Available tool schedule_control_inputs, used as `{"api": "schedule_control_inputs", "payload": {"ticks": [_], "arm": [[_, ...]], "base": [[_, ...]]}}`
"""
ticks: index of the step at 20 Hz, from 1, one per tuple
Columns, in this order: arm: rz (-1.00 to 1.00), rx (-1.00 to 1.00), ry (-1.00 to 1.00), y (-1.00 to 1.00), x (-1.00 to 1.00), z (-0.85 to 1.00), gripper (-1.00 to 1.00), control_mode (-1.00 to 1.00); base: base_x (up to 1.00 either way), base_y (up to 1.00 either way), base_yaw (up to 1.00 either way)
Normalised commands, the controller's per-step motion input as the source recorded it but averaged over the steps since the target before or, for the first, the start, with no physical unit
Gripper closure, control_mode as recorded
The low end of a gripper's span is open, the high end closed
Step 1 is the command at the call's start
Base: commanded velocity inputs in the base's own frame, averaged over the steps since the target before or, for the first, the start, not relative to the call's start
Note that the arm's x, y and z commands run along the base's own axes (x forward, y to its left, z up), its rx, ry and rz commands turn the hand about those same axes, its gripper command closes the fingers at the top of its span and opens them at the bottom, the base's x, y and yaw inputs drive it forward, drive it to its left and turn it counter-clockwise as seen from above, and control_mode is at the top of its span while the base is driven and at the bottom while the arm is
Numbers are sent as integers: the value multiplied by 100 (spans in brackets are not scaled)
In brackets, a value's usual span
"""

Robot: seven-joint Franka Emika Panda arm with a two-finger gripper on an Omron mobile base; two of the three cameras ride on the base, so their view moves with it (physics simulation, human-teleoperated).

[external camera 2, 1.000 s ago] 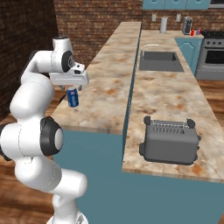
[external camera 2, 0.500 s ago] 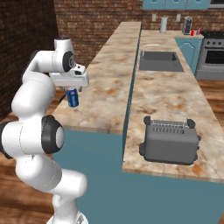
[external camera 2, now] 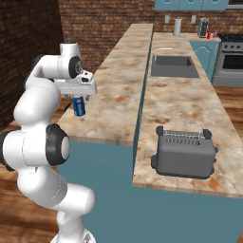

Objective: Four empty soda cans are scattered around the kitchen. Gather all the cans and cluster them next to the stove for recycling.

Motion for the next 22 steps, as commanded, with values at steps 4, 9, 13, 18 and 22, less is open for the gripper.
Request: {"api": "schedule_control_inputs", "payload": {"ticks": [4,9,13,18,22], "arm": [[-2,1,3,0,-2,-2,-100,-100],[-3,2,5,0,-12,-4,-100,-100],[-2,1,4,0,-9,-5,100,-100],[0,0,0,0,-1,-1,100,-100],[0,0,0,-3,-14,1,100,-100]], "base": [[0,0,0],[0,0,0],[0,0,0],[0,0,0],[0,0,0]]}}
